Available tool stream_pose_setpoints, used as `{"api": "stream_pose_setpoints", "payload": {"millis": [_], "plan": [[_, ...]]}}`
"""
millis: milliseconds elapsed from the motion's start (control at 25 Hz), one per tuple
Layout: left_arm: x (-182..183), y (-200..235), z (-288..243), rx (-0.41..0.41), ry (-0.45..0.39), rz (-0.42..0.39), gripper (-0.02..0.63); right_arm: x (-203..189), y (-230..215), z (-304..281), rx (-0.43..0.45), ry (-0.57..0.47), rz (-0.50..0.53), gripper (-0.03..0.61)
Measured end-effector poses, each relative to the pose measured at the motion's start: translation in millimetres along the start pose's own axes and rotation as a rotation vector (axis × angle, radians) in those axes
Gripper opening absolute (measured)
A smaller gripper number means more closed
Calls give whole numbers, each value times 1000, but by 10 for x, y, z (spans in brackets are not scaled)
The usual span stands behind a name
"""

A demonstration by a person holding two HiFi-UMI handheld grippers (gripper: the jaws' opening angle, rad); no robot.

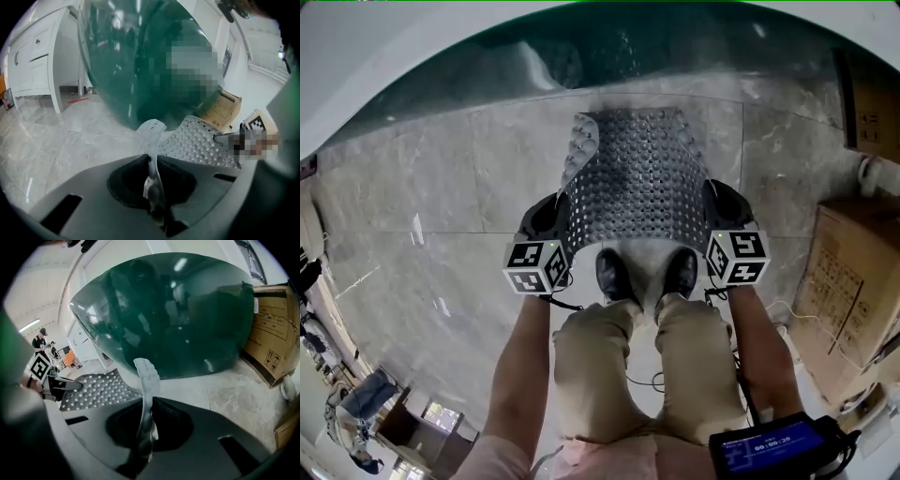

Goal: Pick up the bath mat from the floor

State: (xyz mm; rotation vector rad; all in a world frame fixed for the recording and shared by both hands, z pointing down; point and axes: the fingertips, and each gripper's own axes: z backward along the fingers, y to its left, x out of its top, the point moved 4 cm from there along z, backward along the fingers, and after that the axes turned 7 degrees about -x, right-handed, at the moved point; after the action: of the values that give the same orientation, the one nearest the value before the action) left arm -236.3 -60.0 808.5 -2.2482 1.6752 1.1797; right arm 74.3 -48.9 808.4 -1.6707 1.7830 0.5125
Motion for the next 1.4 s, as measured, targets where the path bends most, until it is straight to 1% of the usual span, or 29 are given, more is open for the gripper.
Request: {"api": "stream_pose_setpoints", "payload": {"millis": [160,480,640,880,1080,1280,1400], "plan": [[194,-135,71,-22,-6,8,37,197,118,113,24,-2,3,28],[363,-316,132,-60,7,12,37,374,433,215,92,6,0,28],[472,-433,184,-85,10,1,37,489,625,289,135,13,32,28],[660,-674,365,-114,13,0,37,773,927,486,205,10,63,28],[729,-664,416,-110,4,-1,37,850,1112,475,256,-2,81,26],[786,-628,441,-104,-9,-3,37,925,1191,462,277,-13,100,28],[781,-651,441,-111,-1,-14,37,946,1230,479,285,-16,109,28]]}}
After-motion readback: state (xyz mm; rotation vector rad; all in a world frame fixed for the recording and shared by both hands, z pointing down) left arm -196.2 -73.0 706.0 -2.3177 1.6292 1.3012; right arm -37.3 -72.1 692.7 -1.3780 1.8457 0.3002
